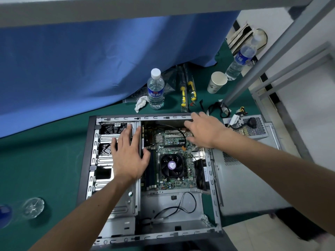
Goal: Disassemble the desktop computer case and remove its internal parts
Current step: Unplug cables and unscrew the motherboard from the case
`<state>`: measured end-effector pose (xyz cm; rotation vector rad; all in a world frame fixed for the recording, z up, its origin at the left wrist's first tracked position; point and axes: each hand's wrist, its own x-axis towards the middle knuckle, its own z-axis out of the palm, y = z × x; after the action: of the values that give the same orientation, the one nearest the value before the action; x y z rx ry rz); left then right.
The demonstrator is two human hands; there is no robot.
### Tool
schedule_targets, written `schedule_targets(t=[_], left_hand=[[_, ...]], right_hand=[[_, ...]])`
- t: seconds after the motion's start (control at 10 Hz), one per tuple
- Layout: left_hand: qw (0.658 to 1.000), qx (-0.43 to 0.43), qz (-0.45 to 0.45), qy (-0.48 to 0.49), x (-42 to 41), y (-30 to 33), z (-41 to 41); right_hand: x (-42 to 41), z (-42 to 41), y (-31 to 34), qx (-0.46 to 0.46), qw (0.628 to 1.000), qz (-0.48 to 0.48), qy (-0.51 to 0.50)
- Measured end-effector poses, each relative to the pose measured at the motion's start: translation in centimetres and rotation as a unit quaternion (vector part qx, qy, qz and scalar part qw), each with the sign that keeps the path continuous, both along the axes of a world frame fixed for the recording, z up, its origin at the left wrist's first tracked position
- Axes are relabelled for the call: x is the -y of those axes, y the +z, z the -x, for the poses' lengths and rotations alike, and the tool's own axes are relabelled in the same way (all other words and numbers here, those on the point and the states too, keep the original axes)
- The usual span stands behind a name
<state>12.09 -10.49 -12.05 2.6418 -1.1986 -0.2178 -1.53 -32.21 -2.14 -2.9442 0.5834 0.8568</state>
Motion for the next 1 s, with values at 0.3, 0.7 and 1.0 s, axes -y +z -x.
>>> schedule_targets(t=[0.3,0.7,1.0], left_hand=[[1.0,0.003,-0.005,0.001,-0.1,-0.2,-0.1],[1.0,0.0,-0.003,0.001,0.0,-0.2,0.0],[1.0,0.002,-0.001,0.0,-0.1,-0.3,0.0]], right_hand=[[0.7,0.1,0.0,0.037,0.996,-0.069,0.039],[0.6,0.2,-0.3,0.043,0.998,-0.031,0.025],[1.0,0.4,-0.5,0.046,0.998,-0.033,0.01]])
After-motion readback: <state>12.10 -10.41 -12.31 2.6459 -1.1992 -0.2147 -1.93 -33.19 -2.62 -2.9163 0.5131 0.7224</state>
